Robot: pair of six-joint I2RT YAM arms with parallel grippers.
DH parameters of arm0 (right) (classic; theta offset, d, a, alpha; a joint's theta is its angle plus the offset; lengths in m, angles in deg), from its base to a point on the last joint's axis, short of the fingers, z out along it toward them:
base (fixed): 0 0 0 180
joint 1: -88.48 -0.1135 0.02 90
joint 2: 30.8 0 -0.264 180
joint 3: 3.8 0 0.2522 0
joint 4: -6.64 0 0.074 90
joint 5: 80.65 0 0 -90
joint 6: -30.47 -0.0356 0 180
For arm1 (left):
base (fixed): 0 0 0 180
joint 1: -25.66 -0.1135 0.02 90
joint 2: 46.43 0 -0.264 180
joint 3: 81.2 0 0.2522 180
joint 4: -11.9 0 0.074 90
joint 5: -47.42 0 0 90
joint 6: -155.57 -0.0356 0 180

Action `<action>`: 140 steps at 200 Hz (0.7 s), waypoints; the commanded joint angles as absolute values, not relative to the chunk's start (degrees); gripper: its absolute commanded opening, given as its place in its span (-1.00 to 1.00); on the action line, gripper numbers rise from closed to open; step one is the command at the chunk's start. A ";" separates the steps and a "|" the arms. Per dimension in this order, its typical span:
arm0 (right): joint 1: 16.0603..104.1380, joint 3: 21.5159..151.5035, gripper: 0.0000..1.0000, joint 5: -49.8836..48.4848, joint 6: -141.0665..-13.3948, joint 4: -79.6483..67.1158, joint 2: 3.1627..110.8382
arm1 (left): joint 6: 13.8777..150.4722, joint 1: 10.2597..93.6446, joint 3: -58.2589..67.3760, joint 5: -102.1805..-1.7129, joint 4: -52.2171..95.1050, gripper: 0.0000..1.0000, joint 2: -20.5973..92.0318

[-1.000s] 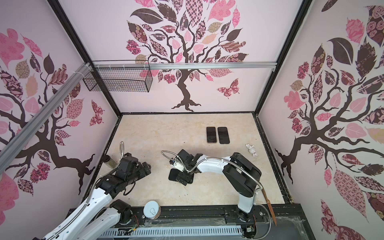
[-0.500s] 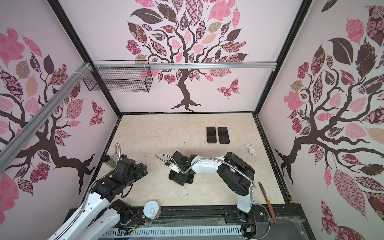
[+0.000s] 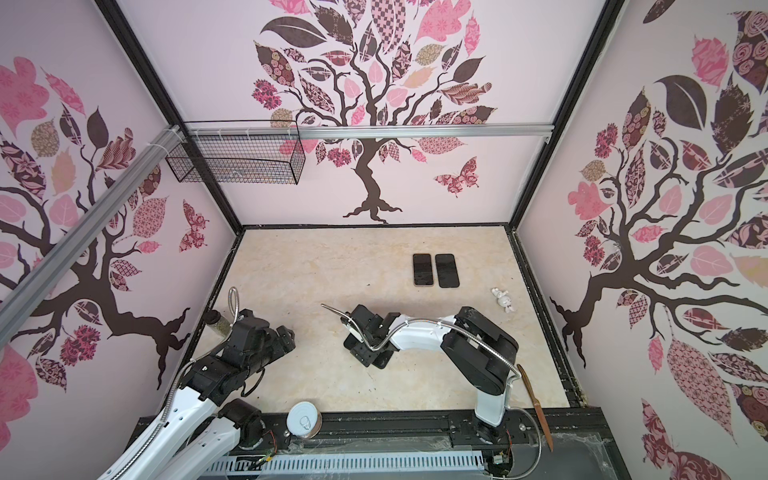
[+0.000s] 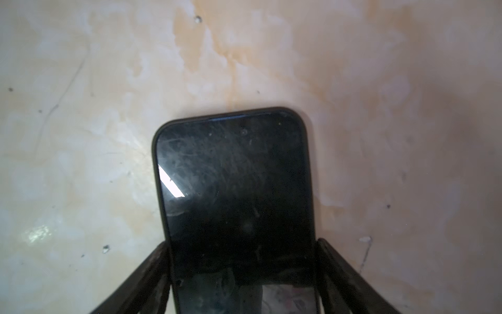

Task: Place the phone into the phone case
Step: 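Carry the cased phone with the right gripper toward the other phones while the left withdraws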

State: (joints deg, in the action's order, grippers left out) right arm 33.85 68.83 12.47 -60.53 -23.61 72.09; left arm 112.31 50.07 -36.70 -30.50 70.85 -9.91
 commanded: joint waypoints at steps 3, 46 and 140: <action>37.69 68.76 -0.45 14.29 -66.52 -23.96 67.51 | 111.08 49.83 -34.32 -32.98 68.99 0.77 -10.30; 45.51 69.31 -0.59 14.23 -73.26 -21.56 61.65 | 109.46 49.92 -33.59 -35.59 68.12 0.76 -10.26; 69.20 80.39 -0.60 14.03 -68.81 -26.49 64.78 | 106.87 49.86 -32.02 -37.43 68.11 0.76 -10.12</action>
